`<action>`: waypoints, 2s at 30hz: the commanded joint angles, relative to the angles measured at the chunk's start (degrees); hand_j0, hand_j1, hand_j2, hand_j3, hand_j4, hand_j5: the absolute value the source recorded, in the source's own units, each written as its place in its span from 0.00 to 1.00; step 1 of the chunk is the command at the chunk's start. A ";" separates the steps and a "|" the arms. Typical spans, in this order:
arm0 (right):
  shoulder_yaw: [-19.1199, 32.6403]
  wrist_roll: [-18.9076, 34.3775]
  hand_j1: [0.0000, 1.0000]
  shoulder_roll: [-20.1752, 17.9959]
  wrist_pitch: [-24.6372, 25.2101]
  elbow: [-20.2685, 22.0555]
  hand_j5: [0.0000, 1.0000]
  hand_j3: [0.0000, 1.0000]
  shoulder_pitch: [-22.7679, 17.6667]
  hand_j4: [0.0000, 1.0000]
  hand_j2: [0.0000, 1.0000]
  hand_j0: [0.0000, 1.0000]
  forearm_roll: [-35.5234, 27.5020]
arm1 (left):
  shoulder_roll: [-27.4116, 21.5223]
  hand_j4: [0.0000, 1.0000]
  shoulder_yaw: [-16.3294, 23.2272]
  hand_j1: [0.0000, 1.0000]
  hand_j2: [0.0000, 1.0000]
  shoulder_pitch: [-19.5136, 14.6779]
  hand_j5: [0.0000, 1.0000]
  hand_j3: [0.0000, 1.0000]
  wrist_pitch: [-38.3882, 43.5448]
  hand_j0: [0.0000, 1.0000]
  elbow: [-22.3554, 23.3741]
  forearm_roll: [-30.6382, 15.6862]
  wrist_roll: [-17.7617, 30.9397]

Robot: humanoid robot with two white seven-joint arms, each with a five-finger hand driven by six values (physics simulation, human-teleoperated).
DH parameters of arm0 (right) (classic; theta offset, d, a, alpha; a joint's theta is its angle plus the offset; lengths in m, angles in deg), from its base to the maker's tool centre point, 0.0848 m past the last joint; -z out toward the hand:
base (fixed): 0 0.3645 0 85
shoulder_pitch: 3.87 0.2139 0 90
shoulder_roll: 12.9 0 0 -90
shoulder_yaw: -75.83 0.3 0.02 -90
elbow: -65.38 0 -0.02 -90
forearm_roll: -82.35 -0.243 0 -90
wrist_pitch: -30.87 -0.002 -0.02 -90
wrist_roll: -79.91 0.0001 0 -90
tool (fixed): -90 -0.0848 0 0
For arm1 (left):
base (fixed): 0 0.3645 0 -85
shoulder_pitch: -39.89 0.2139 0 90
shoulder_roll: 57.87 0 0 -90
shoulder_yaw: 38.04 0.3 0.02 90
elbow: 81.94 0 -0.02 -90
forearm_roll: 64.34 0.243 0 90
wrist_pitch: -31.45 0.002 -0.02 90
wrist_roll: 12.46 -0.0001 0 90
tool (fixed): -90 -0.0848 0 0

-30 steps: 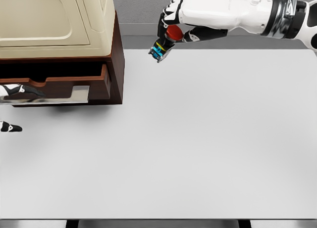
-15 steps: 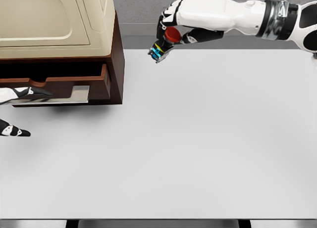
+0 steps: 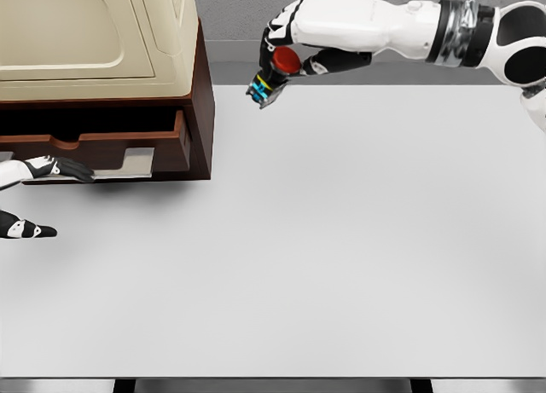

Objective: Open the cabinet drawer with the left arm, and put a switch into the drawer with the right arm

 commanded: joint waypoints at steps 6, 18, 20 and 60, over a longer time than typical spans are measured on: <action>-0.37 0.44 0.45 2.74 0.14 2.25 0.45 0.45 0.26 0.45 0.45 0.45 0.36 | -0.48 0.78 -0.37 0.78 0.78 0.35 0.78 0.78 0.14 0.78 -0.22 -0.71 0.10; -0.29 0.09 0.45 4.58 0.14 5.77 0.45 0.45 1.14 0.45 0.45 0.45 0.19 | -3.12 0.78 -0.28 0.78 0.78 1.32 0.78 0.78 0.14 0.78 -0.74 -1.41 0.10; -0.29 0.09 0.46 4.76 0.14 5.59 0.46 0.46 1.05 0.46 0.46 0.46 0.19 | -3.73 0.78 -0.19 0.78 0.78 1.40 0.78 0.78 0.14 0.78 -0.74 -1.85 0.10; -1.34 0.62 0.47 19.00 0.14 -5.75 0.47 0.47 3.69 0.47 0.47 0.47 1.51 | -7.34 0.78 -0.72 0.78 0.78 2.11 0.78 0.78 0.14 0.78 -2.06 -3.26 -0.16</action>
